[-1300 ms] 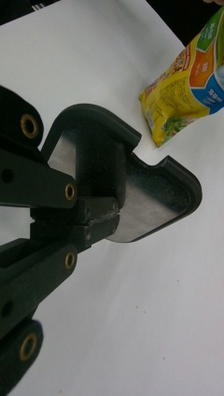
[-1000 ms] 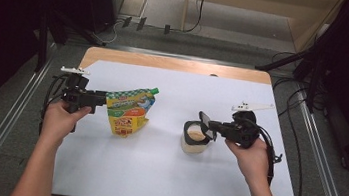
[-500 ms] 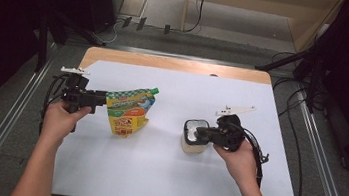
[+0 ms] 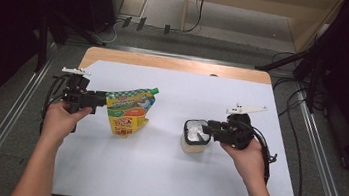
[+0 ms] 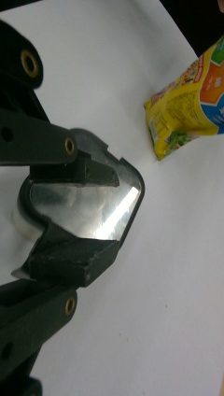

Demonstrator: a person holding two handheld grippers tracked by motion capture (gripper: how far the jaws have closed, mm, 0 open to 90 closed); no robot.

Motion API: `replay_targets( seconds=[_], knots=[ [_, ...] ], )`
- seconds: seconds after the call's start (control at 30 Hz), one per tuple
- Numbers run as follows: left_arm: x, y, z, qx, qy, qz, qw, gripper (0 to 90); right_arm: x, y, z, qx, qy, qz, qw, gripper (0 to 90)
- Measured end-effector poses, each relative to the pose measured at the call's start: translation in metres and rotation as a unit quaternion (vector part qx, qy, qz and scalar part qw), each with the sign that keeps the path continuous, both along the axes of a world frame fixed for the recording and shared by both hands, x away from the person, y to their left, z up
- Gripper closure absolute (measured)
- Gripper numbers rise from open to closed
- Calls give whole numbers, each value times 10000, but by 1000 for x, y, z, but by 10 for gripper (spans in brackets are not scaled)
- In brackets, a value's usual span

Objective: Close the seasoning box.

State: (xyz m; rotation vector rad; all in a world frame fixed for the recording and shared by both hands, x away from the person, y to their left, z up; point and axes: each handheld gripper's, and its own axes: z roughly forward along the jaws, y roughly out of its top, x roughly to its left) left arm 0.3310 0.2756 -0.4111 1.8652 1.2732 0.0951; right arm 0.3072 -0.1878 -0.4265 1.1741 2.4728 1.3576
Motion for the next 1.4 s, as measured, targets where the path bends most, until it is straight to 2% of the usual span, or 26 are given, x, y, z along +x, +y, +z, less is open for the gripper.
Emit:
replay_targets(
  seconds=[0.17,0.37,0.53,0.7,0.77,0.87,0.97,1.2,1.33,1.4],
  knots=[
    [0,0,0,-8,4,-3,10000,423,4,-18,-1,53,-120,-257,9996,565],
    [1,-1,-2,29,36,-16,10000,419,9,-40,-5,52,-112,-590,9982,537],
    [1,-1,-2,17,66,-9,10000,412,12,-55,-13,26,-194,-856,9961,430],
    [2,-1,-3,-8,67,-7,10000,407,14,-69,-22,59,-246,-959,9951,382],
    [3,-1,-4,-8,89,-12,10000,404,14,-73,-27,-23,-330,-1123,9931,363],
    [4,-1,-6,1,140,-12,9999,398,15,-79,-34,-248,-452,-1180,9917,341],
    [6,0,-8,-1,173,-6,9998,394,16,-84,-41,-282,-370,-1280,9907,327],
    [8,0,-12,62,246,104,9996,373,16,-87,-56,-488,-284,-1274,9902,282],
    [11,1,-16,151,272,179,9994,363,17,-87,-60,-442,-205,-1268,9907,258],
    [12,2,-18,176,297,261,9991,325,17,-86,-64,-418,-122,-1235,9914,245]
  ],
)
